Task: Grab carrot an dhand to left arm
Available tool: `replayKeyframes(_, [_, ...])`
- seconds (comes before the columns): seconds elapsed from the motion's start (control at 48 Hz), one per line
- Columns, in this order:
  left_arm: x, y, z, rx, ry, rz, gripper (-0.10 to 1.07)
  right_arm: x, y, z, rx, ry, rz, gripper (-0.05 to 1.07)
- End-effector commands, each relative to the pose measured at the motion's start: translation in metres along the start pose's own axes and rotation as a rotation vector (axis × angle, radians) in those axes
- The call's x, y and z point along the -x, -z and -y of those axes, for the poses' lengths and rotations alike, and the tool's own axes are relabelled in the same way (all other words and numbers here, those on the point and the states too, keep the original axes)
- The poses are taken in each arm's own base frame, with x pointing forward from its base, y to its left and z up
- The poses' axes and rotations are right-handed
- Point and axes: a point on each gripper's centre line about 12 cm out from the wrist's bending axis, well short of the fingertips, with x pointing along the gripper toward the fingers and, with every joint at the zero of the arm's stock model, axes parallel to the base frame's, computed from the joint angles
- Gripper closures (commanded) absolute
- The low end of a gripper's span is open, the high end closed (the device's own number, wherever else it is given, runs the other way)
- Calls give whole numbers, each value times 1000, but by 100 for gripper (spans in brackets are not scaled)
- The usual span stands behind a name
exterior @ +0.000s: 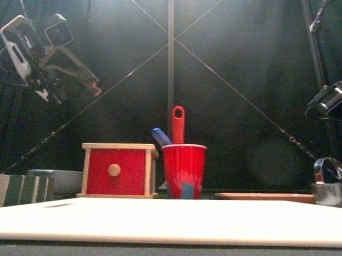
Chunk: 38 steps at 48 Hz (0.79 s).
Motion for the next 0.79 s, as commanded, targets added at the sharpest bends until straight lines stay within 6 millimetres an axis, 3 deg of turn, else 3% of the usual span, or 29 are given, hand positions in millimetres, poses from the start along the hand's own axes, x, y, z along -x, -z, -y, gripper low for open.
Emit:
replayKeyframes(0.0, [-2,-7,2,2,6,21,27,5,0,-5,-4,-24,-3,42])
replayKeyframes(0.125, [-3,-7,2,2,6,21,26,10,-2,-9,4,-45,4,49])
replayKeyframes(0.333, [-3,-8,2,18,-1,23,26,31,-20,-26,59,-144,85,50])
replayKeyframes(0.771, [-3,-12,1,37,-11,43,26,72,-93,-68,260,-324,444,50])
